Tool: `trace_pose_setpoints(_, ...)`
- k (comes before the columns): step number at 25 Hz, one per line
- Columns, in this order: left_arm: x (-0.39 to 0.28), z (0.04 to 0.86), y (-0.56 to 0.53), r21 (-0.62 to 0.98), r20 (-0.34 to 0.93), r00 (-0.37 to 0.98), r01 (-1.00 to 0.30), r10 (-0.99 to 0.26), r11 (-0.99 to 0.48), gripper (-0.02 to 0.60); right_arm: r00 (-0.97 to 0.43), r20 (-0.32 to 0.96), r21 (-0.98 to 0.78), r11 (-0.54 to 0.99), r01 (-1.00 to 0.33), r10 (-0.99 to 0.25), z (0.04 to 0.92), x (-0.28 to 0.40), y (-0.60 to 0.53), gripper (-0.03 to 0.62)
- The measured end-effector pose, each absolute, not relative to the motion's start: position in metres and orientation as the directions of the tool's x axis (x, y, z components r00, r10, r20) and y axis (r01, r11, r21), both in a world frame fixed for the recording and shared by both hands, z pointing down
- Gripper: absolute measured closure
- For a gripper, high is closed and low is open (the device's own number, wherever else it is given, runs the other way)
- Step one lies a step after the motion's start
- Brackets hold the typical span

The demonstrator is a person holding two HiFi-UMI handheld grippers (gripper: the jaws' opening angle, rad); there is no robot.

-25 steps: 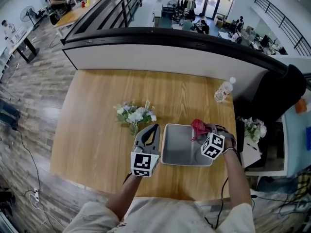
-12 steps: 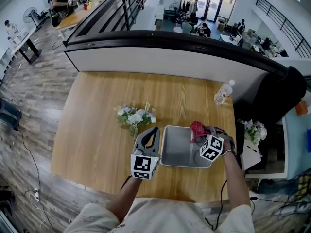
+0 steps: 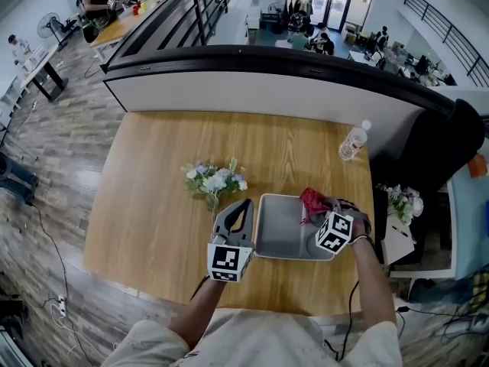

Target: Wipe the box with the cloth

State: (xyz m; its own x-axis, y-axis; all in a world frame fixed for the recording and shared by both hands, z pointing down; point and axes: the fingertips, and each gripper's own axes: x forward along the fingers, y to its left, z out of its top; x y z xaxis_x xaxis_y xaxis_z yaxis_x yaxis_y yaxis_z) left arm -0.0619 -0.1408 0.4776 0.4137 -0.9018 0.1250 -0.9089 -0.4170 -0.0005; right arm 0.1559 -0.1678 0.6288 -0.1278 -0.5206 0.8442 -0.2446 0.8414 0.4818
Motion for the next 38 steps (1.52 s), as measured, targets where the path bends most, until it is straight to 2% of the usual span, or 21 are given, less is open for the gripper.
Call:
trace_pose_setpoints(19,-0.059,0.475,-0.135,-0.017,0.120,0.411,-0.909,-0.904,-0.416,0.568,-0.175,0.854,0.431,0.854,-0.289,-0.490,0.629,0.154,-0.145,0.534)
trace_pose_setpoints(38,-0.058,0.488,-0.118,-0.053,0.116,0.388,-0.917,-0.914,-0.396,0.568,-0.178,0.870,0.408,0.874,-0.265,-0.460,0.629,0.150,-0.124,0.534)
